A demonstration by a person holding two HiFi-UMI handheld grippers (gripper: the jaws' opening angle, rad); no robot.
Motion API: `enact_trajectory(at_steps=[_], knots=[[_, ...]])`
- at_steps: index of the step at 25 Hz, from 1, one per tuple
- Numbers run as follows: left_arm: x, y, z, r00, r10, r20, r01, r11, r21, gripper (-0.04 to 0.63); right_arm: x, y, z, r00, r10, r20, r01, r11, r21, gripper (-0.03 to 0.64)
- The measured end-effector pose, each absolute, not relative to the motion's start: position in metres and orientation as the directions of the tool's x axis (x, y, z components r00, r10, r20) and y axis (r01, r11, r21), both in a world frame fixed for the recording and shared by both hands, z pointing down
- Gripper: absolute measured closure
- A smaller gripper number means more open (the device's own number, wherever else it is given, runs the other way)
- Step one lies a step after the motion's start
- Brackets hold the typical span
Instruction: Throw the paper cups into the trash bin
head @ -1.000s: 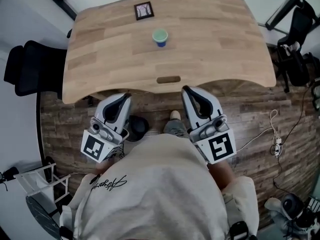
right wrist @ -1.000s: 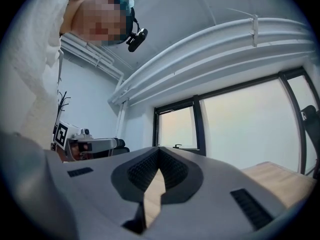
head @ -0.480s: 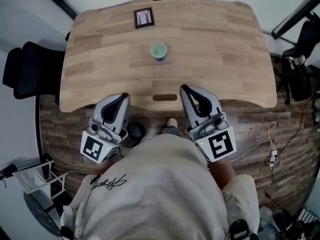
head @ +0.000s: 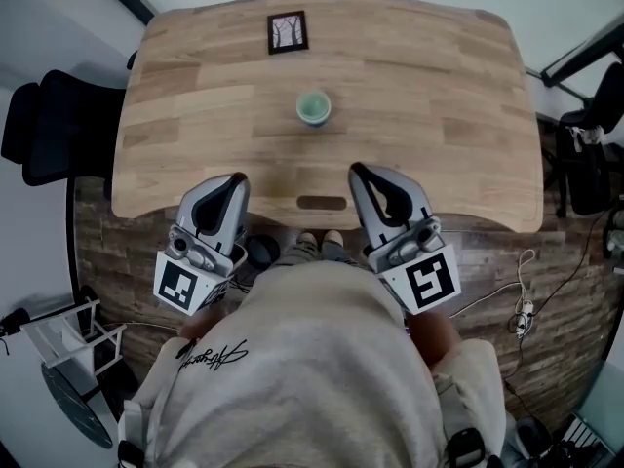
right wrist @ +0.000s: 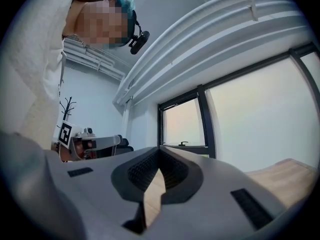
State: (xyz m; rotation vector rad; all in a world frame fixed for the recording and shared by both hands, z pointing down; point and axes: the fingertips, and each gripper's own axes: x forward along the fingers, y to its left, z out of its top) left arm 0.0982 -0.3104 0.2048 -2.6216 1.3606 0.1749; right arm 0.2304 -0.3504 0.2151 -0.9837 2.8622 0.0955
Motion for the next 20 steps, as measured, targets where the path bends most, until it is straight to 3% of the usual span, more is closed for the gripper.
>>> enact_trajectory(at_steps=[14, 20], knots=[[0.09, -0.333, 0.225, 0.59, -0.795, -0.142, -0.807, -0.588, -0.062, 0.592, 0.215, -0.376, 0.275, -0.788, -0.615, 0.015, -0.615, 0.786, -0.061, 0.607], [0.091, -0.335, 0.239, 0.6, -0.792, -0.118, -0.799, -0.599, -0.041, 0.592, 0.209, -0.388, 0.31, -0.796, -0.599, 0.088, -0.605, 0.79, -0.097, 0.522]])
